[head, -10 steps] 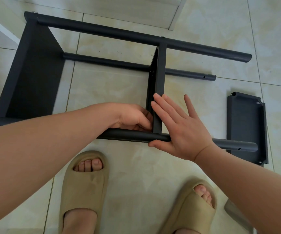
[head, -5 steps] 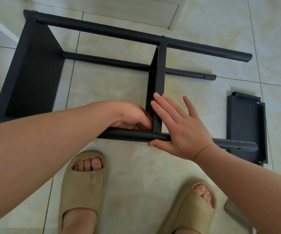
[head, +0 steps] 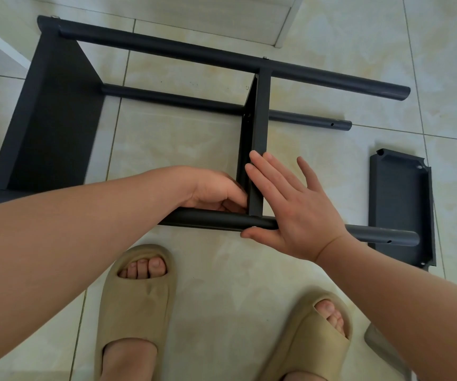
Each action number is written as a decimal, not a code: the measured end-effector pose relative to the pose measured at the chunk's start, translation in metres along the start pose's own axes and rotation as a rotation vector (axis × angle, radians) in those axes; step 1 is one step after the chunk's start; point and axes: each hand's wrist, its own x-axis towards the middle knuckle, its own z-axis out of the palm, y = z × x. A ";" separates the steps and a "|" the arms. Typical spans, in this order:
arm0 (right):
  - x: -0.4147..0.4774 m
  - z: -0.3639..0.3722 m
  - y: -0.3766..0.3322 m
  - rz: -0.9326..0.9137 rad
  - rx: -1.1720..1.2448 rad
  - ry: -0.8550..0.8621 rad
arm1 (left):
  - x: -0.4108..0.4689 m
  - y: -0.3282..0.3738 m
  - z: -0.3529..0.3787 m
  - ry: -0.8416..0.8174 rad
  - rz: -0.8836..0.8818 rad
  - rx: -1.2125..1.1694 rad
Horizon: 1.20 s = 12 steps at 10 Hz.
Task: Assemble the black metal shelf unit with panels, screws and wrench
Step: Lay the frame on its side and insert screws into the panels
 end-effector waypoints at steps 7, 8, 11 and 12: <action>0.000 0.000 -0.001 0.006 0.006 -0.004 | 0.003 0.000 -0.002 0.048 0.053 -0.011; 0.000 -0.001 -0.001 0.007 0.006 -0.003 | 0.003 -0.002 -0.002 0.035 0.086 -0.036; 0.000 0.000 -0.001 0.010 0.002 -0.016 | 0.003 -0.003 -0.003 -0.060 0.020 -0.008; 0.000 -0.001 -0.001 0.010 -0.001 -0.016 | 0.003 -0.002 -0.001 -0.056 0.018 -0.012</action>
